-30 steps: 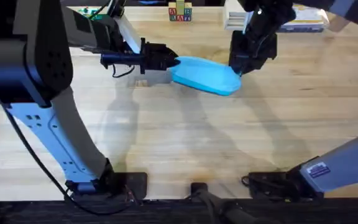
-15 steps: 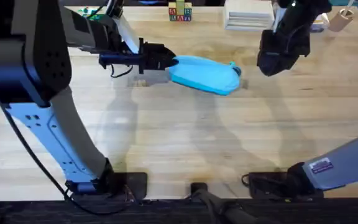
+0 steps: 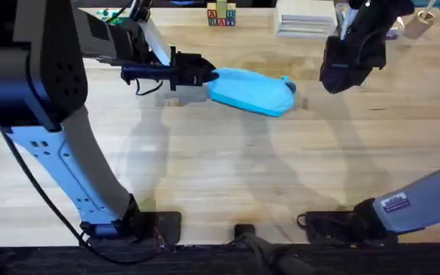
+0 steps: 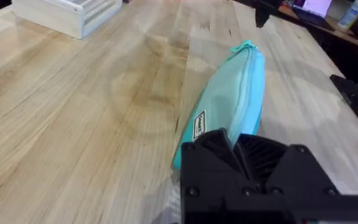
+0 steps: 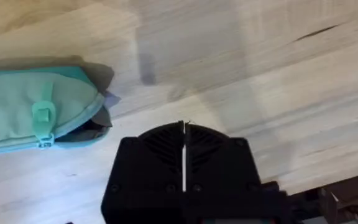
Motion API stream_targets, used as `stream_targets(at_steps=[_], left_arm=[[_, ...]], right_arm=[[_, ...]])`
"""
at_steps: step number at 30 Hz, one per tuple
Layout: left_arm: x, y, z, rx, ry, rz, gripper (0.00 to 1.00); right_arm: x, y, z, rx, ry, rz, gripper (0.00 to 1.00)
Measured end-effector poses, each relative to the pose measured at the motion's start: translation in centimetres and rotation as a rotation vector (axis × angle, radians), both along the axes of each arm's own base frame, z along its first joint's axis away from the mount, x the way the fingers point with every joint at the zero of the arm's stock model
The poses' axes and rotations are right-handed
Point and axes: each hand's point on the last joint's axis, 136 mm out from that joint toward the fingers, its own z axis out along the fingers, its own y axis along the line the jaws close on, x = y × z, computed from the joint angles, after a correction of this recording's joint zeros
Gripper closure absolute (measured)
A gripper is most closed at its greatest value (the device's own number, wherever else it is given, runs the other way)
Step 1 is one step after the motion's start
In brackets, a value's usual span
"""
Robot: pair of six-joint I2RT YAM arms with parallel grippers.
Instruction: Unzip the bag, pick up the pens from the table one at a time and place them inside, then zip the bag closed.
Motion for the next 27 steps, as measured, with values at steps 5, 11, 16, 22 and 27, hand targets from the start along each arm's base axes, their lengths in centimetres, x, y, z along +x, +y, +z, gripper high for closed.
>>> stream_targets(at_steps=[5, 11, 16, 22, 27], left_arm=[[0.0, 0.0, 0.0, 0.001, 0.0, 0.0, 0.959], [0.0, 0.0, 0.0, 0.001, 0.0, 0.0, 0.959], [0.0, 0.0, 0.0, 0.001, 0.0, 0.0, 0.959], [0.0, 0.0, 0.0, 0.001, 0.0, 0.0, 0.959], [0.0, 0.0, 0.0, 0.001, 0.0, 0.0, 0.959]], right_arm=[[-0.1, 0.7, 0.2, 0.042, -0.004, 0.006, 0.969], [-0.5, 0.9, 3.3, 0.067, -0.105, 0.009, 0.968], [-1.1, 0.8, 6.5, 0.082, -0.213, 0.012, 0.967], [-1.9, 0.9, 9.3, 0.097, -0.314, 0.023, 0.967], [-2.9, 1.9, 11.6, 0.116, -0.392, 0.063, 0.967]])
